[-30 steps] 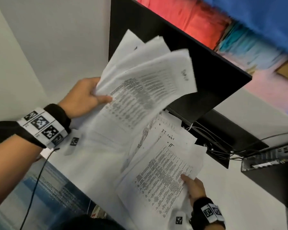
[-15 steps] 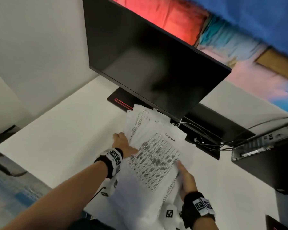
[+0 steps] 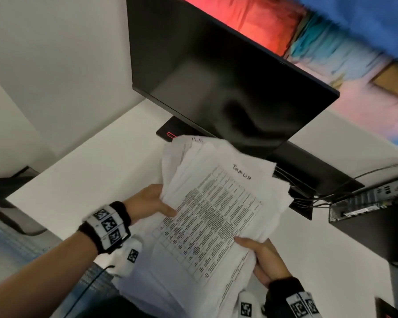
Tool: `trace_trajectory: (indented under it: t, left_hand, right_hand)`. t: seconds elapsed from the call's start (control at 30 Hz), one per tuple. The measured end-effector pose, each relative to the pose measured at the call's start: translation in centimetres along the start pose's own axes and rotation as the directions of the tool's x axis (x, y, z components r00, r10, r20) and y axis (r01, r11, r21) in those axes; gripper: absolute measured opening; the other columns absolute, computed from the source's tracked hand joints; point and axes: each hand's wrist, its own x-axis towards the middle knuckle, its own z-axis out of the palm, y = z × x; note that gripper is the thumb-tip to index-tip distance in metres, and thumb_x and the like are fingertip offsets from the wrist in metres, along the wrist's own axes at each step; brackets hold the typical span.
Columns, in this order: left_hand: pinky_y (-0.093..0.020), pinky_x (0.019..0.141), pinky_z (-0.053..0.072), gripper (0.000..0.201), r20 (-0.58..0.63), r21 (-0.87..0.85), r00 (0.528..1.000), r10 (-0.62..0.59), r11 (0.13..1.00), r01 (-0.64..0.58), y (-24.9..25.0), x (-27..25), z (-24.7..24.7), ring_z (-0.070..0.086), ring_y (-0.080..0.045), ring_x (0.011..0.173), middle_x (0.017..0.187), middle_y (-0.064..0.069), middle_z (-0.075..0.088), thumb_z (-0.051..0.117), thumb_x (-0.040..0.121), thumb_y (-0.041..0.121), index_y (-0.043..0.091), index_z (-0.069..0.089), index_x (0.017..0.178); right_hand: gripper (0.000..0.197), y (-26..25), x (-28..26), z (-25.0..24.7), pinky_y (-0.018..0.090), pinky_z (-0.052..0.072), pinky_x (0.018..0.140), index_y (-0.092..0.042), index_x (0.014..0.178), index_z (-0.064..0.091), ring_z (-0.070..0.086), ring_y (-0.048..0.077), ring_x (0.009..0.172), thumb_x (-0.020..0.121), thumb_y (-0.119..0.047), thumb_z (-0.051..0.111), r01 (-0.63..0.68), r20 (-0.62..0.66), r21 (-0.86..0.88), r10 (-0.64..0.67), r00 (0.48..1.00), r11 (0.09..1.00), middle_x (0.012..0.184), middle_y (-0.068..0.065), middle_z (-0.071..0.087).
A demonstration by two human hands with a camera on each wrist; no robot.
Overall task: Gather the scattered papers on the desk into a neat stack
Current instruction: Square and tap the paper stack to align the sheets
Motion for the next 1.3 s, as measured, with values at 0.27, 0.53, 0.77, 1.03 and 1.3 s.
trace_trajectory:
  t: [0.27,0.53,0.77,1.03,1.3]
  left_hand:
    - [-0.03,0.093,0.057,0.065,-0.076,-0.102,0.929,0.362,0.924,-0.368,6.5,-4.4,-1.0,0.07,-0.013,0.112,0.119,0.002,0.076,0.081,0.067,-0.01,0.021,0.065,0.122]
    - [-0.035,0.097,0.056,0.06,-0.355,-0.051,0.69,0.631,0.724,-0.688,13.0,-3.6,1.1,0.07,-0.018,0.114,0.119,-0.009,0.074,0.088,0.067,-0.001,0.012,0.067,0.122]
    - [-0.037,0.098,0.056,0.09,-0.37,-0.055,0.678,0.635,0.714,-0.698,13.4,-1.1,1.5,0.066,-0.018,0.12,0.134,-0.018,0.061,0.094,0.061,0.006,0.001,0.046,0.137]
    - [-0.045,0.094,0.058,0.097,-0.413,-0.013,0.759,0.503,0.83,-0.558,10.4,1.7,-0.4,0.069,-0.02,0.111,0.124,-0.006,0.068,0.094,0.046,0.036,0.016,0.051,0.131]
    - [-0.044,0.09,0.06,0.087,-0.358,0.032,0.787,0.502,0.849,-0.528,10.3,3.2,0.3,0.07,-0.015,0.11,0.118,-0.003,0.072,0.097,0.052,0.03,0.02,0.057,0.129]
  right_hand:
    - [0.067,-6.1,-2.9,5.4,0.051,0.057,0.094,0.001,0.117,0.067,0.076,0.026,0.101,0.063,-0.034,0.087,0.366,-0.072,-0.066,-0.37,0.926,0.928,0.103,0.012,0.081]
    - [0.051,-10.2,-4.3,7.6,0.017,0.055,0.088,-0.001,0.124,0.065,0.071,-0.001,0.098,0.075,-0.012,0.078,0.747,-0.153,-0.205,-0.774,0.614,0.632,0.099,-0.016,0.079]
    - [0.047,-9.2,-1.4,7.1,0.042,0.053,0.099,-0.032,0.115,0.074,0.068,0.027,0.118,0.077,-0.005,0.075,0.726,-0.055,-0.067,-0.729,0.682,0.685,0.122,0.005,0.075]
    - [0.058,-9.4,2.1,4.9,0.037,0.061,0.083,-0.01,0.127,0.065,0.07,0.034,0.113,0.071,-0.011,0.079,0.545,-0.095,-0.07,-0.549,0.83,0.836,0.119,0.011,0.076]
    - [0.053,-9.8,3.7,4.4,0.046,0.06,0.087,-0.011,0.126,0.064,0.071,0.035,0.11,0.075,0.0,0.074,0.512,0.002,-0.056,-0.513,0.858,0.857,0.116,0.012,0.077]
